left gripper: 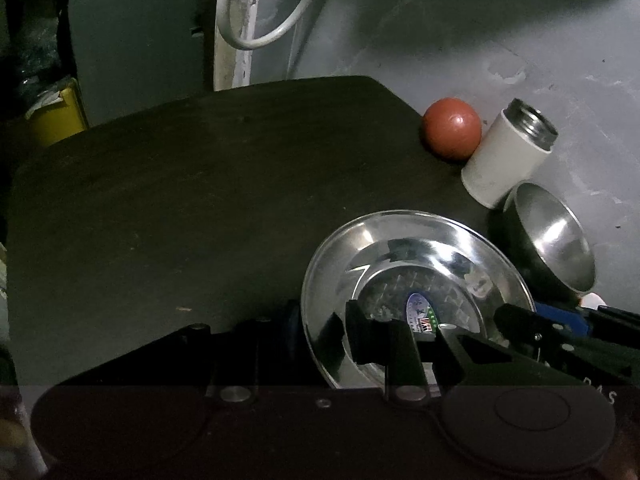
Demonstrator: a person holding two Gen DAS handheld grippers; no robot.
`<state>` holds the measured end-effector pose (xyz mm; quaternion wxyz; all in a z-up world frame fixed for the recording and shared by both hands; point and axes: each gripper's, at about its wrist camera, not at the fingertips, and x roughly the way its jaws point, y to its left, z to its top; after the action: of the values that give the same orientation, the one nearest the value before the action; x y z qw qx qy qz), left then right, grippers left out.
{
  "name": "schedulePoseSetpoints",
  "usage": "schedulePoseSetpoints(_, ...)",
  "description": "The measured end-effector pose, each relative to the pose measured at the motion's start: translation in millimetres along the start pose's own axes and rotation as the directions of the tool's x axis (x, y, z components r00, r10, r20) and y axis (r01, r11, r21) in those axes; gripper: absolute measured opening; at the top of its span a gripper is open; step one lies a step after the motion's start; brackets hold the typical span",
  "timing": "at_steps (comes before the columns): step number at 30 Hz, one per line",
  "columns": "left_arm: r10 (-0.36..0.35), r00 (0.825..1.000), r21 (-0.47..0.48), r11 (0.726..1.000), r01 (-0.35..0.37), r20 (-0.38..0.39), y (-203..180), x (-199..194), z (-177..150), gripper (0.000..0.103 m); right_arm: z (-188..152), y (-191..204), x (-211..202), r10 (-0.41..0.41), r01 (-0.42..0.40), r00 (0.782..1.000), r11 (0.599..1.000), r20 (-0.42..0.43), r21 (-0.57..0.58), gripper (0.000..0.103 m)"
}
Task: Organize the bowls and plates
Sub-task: 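Lift the stacked plates with the left gripper and carry them away from the bowls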
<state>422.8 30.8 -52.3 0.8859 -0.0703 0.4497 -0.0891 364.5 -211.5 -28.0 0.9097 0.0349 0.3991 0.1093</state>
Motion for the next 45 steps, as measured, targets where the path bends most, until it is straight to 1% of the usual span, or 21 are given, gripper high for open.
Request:
schedulePoseSetpoints(5,0.005,0.999,0.014,1.0,-0.005,0.044,0.3,-21.5,-5.8,0.026,-1.9,11.0,-17.2,0.006,-0.004,0.999,0.999,0.043,-0.043,0.025)
schedulePoseSetpoints(12,0.002,0.994,0.013,1.0,-0.004,0.109,2.1,-63.3,-16.8,0.026,-8.6,25.5,-49.1,0.037,-0.03,0.995,0.996,0.089,-0.079,0.025)
schedulePoseSetpoints(17,0.021,0.986,0.007,1.0,-0.023,0.163,1.4,-95.8,-33.7,0.026,-14.8,37.9,-75.2,0.074,-0.061,0.99,0.992,0.116,-0.114,0.025)
schedulePoseSetpoints(21,0.039,0.982,-0.003,0.999,-0.039,0.187,3.2,-120.6,-50.6,0.026,-23.8,49.8,-96.2,0.107,-0.085,0.985,0.984,0.136,-0.158,0.025)
schedulePoseSetpoints(27,0.072,0.979,-0.028,0.997,-0.068,0.19,9.7,-147.5,-74.5,0.026,-37.7,66.5,-115.6,0.155,-0.126,0.979,0.971,0.133,-0.204,0.025)
schedulePoseSetpoints(33,0.098,0.979,-0.057,0.994,-0.089,0.181,19.3,-165.4,-97.8,0.026,-51.4,79.5,-125.4,0.191,-0.16,0.975,0.958,0.111,-0.24,0.025)
schedulePoseSetpoints(41,0.123,0.981,-0.063,0.991,-0.114,0.151,28.1,-177.1,-125.3,0.027,-68.3,91.0,-130.9,0.218,-0.192,0.974,0.938,0.06,-0.289,0.026)
schedulePoseSetpoints(45,0.135,0.982,-0.064,0.99,-0.128,0.129,29.5,-177.0,-139.0,0.027,-80.6,93.7,-132.1,0.231,-0.21,0.973,0.926,0.029,-0.314,0.026)
